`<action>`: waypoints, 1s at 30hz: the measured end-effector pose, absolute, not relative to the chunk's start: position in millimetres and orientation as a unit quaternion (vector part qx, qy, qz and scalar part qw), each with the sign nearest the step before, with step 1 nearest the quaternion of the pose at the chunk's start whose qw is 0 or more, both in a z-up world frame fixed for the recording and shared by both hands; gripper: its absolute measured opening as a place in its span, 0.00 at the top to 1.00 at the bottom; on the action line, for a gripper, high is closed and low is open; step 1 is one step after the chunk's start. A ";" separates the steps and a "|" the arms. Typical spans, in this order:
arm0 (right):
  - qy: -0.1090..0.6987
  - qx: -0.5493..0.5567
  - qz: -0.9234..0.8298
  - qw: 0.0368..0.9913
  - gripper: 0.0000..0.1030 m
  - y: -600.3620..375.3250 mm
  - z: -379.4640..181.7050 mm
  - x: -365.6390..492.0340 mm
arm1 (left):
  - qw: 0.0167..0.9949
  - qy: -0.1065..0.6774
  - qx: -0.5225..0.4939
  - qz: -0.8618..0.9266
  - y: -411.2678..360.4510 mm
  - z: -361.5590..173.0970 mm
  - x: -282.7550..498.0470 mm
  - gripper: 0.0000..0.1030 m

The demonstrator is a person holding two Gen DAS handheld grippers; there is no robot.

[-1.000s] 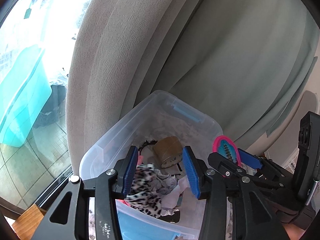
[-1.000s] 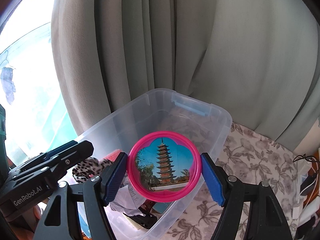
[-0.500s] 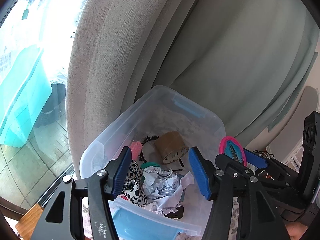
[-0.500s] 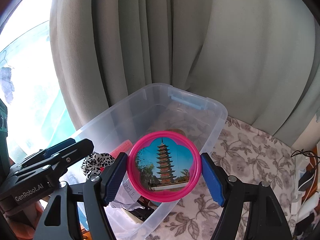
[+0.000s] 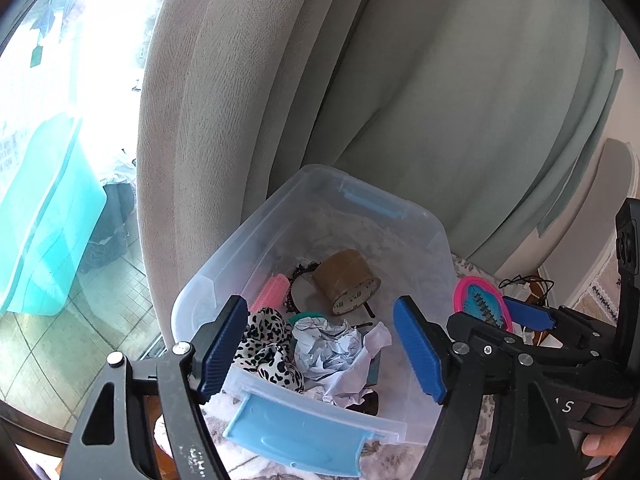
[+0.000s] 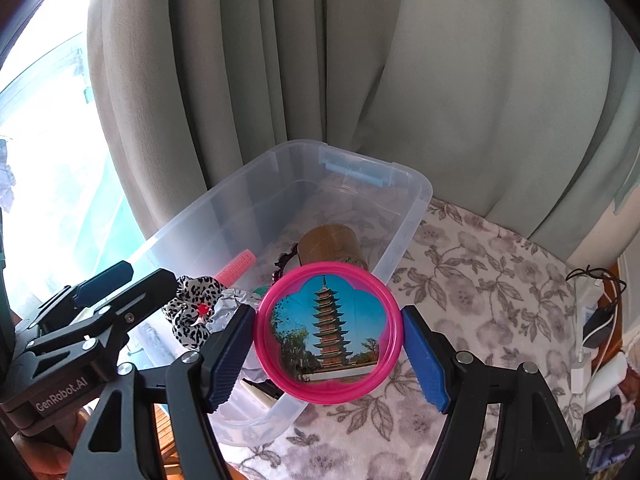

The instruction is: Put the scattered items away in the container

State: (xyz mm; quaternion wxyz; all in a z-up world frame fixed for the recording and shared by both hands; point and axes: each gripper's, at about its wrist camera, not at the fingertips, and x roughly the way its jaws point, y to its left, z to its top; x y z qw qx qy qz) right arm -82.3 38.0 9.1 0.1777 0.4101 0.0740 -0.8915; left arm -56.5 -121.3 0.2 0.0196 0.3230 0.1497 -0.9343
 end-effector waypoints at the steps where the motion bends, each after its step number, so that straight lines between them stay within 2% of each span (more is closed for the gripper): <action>1: 0.075 0.414 -0.890 0.175 0.26 38.4 8.4 -82.3 | 0.022 0.143 0.325 -0.934 -119.9 0.3 -56.2 0.22; 11: 0.074 0.439 -0.880 0.163 0.25 43.3 6.6 -77.8 | 0.028 0.129 0.345 -0.929 -115.4 -1.7 -55.9 0.16; 18: 0.073 0.437 -0.881 0.167 0.20 44.2 11.2 -73.4 | -0.013 0.174 0.354 -0.919 -123.9 1.7 -48.4 0.16; 30: 0.076 0.433 -0.883 0.164 0.18 43.3 23.7 -61.9 | 0.000 0.137 0.349 -0.927 -111.6 19.1 -33.7 0.16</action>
